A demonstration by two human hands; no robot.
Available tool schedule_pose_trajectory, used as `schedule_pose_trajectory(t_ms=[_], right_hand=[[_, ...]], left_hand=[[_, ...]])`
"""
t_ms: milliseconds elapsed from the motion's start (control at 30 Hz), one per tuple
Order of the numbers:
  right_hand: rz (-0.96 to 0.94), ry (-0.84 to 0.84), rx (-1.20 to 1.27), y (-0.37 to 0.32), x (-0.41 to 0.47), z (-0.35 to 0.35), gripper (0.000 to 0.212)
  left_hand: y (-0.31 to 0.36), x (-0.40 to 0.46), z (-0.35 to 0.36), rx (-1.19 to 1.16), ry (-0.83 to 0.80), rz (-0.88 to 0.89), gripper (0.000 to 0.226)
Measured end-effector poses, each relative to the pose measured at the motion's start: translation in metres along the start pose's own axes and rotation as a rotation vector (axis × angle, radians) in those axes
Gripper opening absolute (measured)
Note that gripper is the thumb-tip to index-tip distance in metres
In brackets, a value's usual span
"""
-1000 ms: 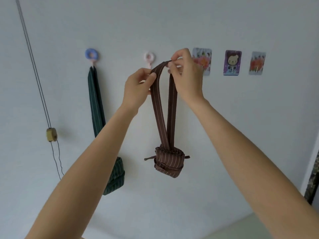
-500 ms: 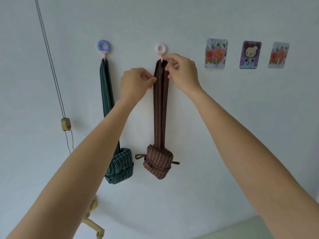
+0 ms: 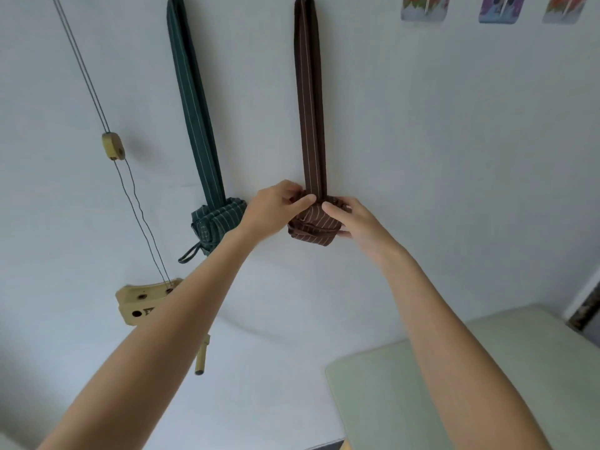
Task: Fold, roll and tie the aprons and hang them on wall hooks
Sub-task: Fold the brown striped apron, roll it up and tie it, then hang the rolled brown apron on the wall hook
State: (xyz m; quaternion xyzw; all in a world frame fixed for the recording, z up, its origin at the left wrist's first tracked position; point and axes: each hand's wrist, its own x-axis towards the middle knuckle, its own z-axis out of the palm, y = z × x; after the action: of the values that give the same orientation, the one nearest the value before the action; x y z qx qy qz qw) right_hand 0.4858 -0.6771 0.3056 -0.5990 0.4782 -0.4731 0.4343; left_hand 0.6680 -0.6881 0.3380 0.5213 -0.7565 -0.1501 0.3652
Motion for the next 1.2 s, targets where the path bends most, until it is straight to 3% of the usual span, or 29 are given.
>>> schedule_pose_trajectory(t_ms=[100, 233, 333, 433, 567, 700, 800, 933, 1067, 1200], right_hand=[[-0.118, 0.031, 0.186, 0.017, -0.007, 0.006, 0.030], [-0.305, 0.102, 0.003, 0.017, -0.007, 0.010, 0.016], [-0.293, 0.140, -0.218, 0.011, 0.009, 0.017, 0.025], [-0.261, 0.201, -0.448, 0.009, 0.024, 0.025, 0.033], [-0.255, 0.267, -0.648, 0.011, 0.030, 0.027, 0.042], [-0.339, 0.301, -0.464, 0.029, 0.017, 0.025, 0.041], [-0.358, 0.170, -0.290, 0.034, 0.014, 0.018, 0.037], [-0.324, 0.017, -0.203, 0.038, 0.014, 0.014, 0.053], [-0.287, 0.112, -0.183, 0.053, 0.009, 0.018, 0.062], [-0.303, 0.289, -0.358, 0.057, -0.001, 0.021, 0.057]], left_hand=[[0.003, -0.010, 0.003, -0.076, 0.037, 0.007, 0.044], [-0.006, -0.018, 0.006, -0.154, 0.042, -0.023, 0.042], [-0.021, -0.019, 0.012, -0.115, 0.101, -0.049, 0.031], [-0.028, -0.015, 0.017, 0.041, 0.171, -0.048, 0.034], [-0.028, -0.015, 0.023, 0.073, 0.214, -0.034, 0.035], [-0.024, -0.023, 0.028, 0.037, 0.266, 0.134, 0.041], [-0.026, -0.025, 0.027, 0.130, 0.191, 0.252, 0.038], [-0.027, -0.018, 0.026, 0.177, 0.207, 0.229, 0.034], [-0.028, -0.014, 0.031, 0.117, 0.276, 0.192, 0.030], [-0.032, -0.017, 0.034, 0.091, 0.304, 0.192, 0.033]])
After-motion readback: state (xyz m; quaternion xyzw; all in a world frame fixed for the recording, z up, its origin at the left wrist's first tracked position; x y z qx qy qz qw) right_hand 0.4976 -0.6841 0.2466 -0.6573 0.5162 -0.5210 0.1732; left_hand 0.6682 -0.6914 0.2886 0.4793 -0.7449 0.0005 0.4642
